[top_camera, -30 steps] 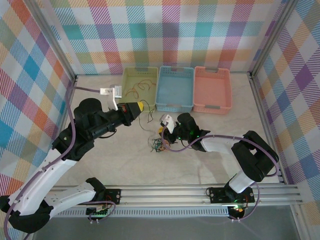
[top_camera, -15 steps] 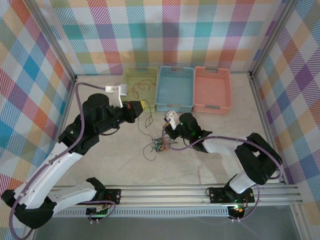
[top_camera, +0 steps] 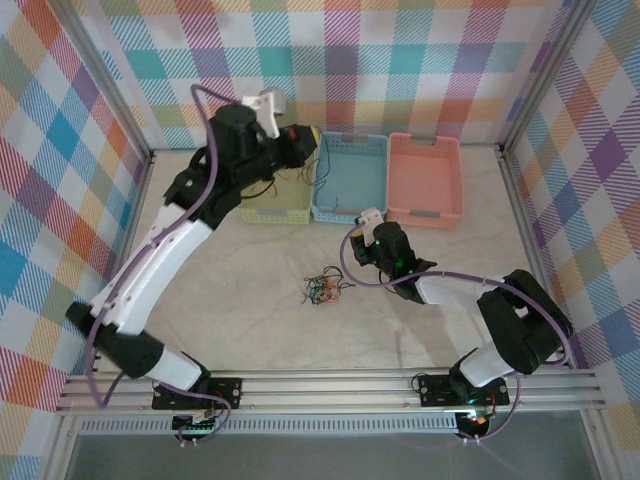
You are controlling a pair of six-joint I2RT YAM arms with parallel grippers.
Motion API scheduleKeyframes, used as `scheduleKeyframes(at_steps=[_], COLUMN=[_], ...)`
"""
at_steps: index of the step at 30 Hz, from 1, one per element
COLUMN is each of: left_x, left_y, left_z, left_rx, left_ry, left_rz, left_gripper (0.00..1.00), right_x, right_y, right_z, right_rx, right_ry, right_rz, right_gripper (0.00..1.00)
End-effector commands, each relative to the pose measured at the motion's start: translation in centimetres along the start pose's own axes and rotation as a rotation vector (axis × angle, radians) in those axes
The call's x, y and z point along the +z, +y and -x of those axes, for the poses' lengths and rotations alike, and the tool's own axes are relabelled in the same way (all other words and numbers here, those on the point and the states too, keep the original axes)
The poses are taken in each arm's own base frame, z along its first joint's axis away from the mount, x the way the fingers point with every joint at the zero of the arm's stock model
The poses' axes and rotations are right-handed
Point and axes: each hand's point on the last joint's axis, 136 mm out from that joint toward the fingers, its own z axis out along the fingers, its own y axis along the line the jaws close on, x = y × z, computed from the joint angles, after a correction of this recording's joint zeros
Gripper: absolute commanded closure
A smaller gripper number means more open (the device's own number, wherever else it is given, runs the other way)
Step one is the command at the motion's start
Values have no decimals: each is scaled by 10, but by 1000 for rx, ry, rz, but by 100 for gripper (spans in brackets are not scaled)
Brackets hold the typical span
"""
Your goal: Untangle the cables
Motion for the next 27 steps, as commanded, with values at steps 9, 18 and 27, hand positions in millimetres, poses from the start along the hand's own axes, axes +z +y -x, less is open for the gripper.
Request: scheduleKeyframes(at_steps=[9, 18, 27], left_x=[120, 230, 217], left_y=[45, 131, 157], left_z=[36, -58, -93], left_rx=[18, -50, -20], left_ry=[-26, 167, 300], left_rz=[46, 117, 228], left_gripper=[100, 100, 26], right_x=[-3, -2, -1], right_y=[3, 6, 11], right_z=[4, 5, 5], right_rx=[23, 20, 16], right_ry=[-15, -12, -4], right_rz=[29, 46, 72], right_gripper=[79, 79, 79])
